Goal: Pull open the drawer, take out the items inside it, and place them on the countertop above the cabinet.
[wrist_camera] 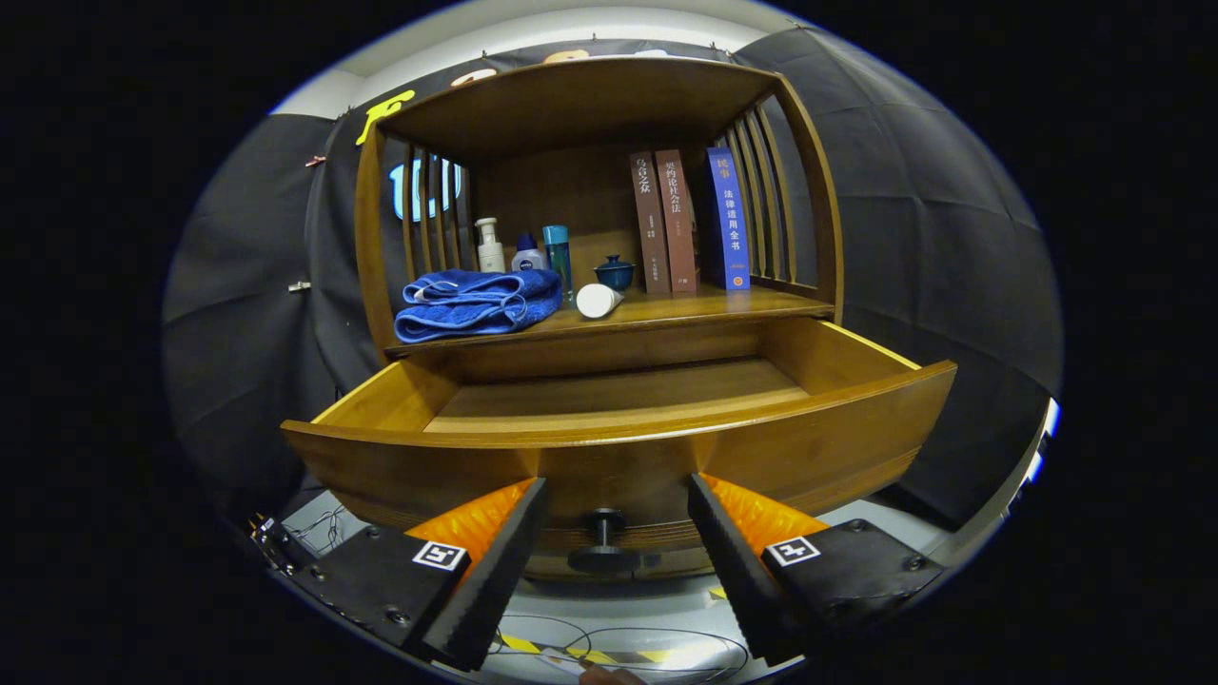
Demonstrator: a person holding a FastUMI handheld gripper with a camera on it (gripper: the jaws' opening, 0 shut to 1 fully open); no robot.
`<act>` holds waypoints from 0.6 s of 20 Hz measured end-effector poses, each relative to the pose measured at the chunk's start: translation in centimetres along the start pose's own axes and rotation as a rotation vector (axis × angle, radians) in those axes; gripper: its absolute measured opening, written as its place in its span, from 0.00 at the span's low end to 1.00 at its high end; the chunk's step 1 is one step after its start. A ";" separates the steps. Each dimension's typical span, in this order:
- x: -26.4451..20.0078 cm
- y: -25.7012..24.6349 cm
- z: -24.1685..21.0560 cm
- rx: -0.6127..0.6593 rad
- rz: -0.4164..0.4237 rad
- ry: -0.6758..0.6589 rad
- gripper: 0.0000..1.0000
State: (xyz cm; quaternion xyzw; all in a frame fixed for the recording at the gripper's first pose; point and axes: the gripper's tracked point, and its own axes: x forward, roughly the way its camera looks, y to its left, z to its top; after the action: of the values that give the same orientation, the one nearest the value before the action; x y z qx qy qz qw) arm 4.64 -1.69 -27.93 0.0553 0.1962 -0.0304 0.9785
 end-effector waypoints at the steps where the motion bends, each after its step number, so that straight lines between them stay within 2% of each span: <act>1: 0.8 0.0 0.4 0.005 0.001 0.000 0.99; 12: 8.4 0.3 2.2 -0.008 -0.007 0.021 0.99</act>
State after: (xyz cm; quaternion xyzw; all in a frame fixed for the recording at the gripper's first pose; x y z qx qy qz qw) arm 13.25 -2.02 -29.14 0.0510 0.2066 -0.0325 0.9766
